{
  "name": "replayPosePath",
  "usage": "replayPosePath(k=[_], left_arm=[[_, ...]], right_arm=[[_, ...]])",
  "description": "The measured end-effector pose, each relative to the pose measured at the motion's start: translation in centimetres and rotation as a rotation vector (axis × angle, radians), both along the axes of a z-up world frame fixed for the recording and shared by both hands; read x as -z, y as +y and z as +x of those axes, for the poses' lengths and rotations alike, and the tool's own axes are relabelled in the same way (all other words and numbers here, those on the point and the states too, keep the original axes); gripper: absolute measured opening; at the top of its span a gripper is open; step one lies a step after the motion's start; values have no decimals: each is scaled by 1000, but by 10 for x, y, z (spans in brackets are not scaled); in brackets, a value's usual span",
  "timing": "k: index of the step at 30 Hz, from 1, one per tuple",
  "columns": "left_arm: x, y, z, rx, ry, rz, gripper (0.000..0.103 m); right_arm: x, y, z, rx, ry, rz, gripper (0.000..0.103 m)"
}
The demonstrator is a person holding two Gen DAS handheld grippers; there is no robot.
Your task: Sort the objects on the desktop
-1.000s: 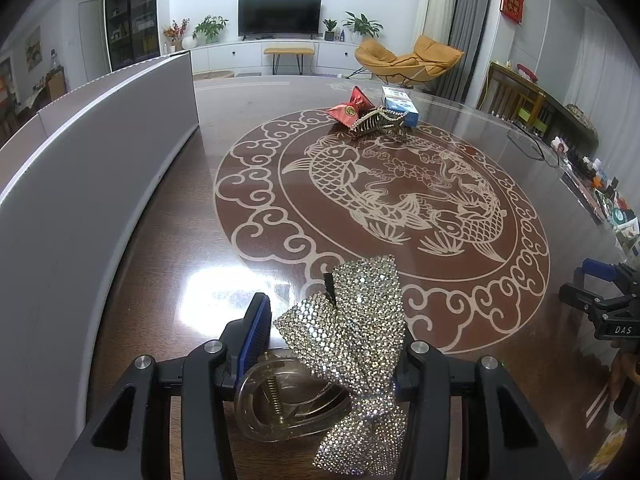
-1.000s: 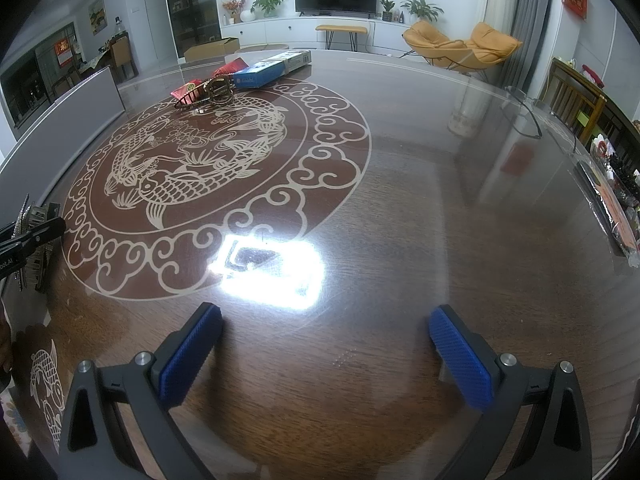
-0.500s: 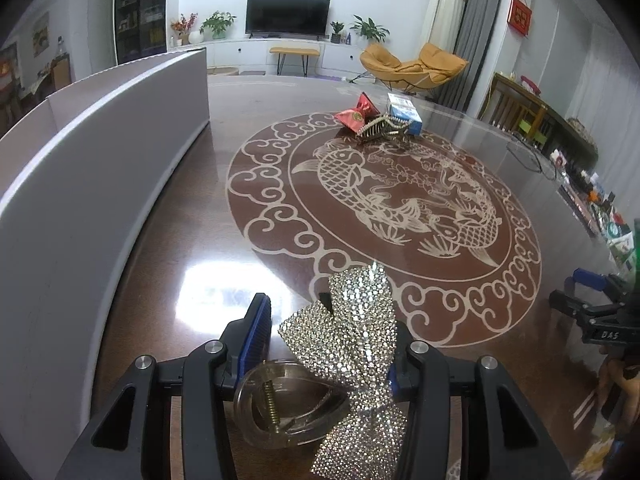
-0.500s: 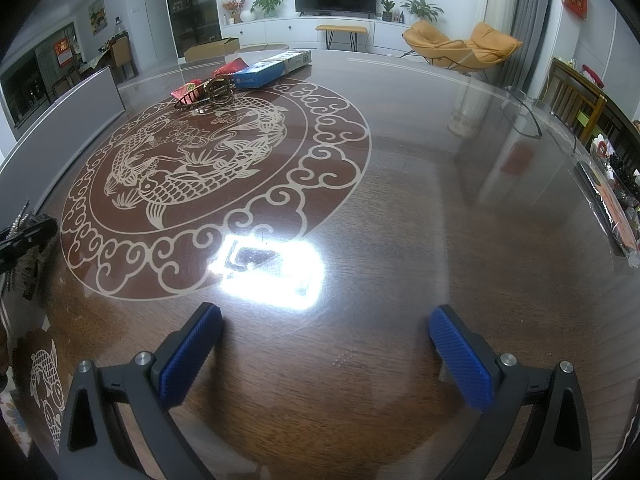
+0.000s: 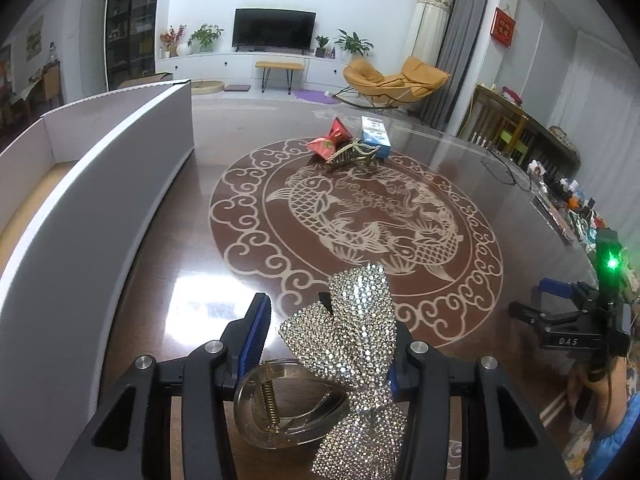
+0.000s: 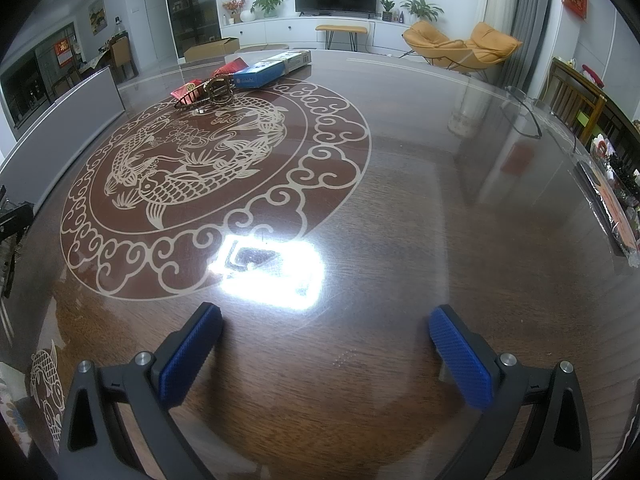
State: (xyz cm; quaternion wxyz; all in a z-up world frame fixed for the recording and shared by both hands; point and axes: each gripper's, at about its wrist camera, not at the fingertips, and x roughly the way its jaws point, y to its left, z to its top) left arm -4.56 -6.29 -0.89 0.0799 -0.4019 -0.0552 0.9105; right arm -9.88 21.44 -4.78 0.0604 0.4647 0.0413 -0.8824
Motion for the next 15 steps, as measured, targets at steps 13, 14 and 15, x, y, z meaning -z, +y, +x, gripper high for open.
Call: replayPosePath(k=[13, 14, 15], left_arm=[[-4, -5, 4, -12, -2, 5, 47], [-4, -6, 5, -12, -1, 4, 47], [-4, -6, 6, -11, 0, 3, 47]], right_arm=[[0, 0, 0, 0, 0, 0, 103], [0, 0, 0, 0, 0, 0, 103], [0, 0, 0, 1, 0, 0, 103]])
